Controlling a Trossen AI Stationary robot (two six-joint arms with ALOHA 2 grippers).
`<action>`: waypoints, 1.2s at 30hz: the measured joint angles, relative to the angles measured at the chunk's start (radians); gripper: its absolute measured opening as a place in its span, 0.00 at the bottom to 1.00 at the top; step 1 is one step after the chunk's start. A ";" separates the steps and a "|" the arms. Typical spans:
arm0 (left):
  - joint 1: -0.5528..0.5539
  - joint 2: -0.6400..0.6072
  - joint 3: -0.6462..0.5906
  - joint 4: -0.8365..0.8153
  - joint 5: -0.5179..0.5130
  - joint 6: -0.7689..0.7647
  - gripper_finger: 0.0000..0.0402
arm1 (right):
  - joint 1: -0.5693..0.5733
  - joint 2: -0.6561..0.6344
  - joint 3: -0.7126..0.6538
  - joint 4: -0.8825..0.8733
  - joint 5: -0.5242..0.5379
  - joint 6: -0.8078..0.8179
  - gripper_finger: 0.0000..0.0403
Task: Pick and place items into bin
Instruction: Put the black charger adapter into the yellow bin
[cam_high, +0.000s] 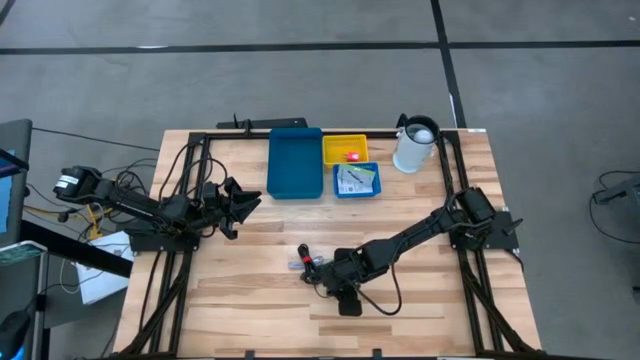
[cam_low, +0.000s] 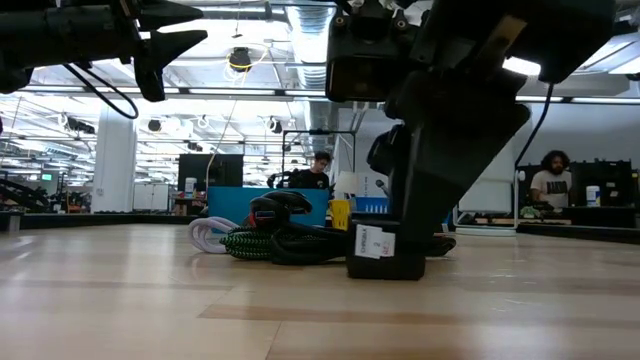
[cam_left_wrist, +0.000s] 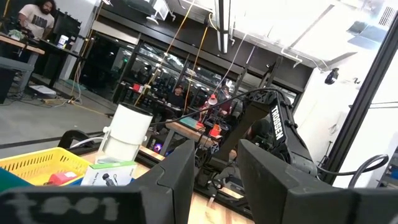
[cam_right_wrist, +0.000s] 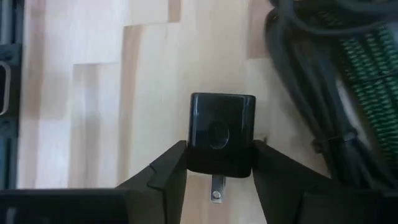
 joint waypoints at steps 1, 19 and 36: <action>0.000 0.000 0.000 0.000 0.000 0.000 0.28 | 0.000 0.000 0.000 -0.002 -0.012 0.000 0.36; 0.000 0.000 0.000 -0.022 -0.003 -0.016 0.28 | -0.029 -0.003 0.229 -0.370 -0.042 -0.121 0.37; 0.000 0.000 0.000 -0.022 -0.006 -0.016 0.28 | -0.258 -0.003 0.561 -0.770 0.097 -0.317 0.36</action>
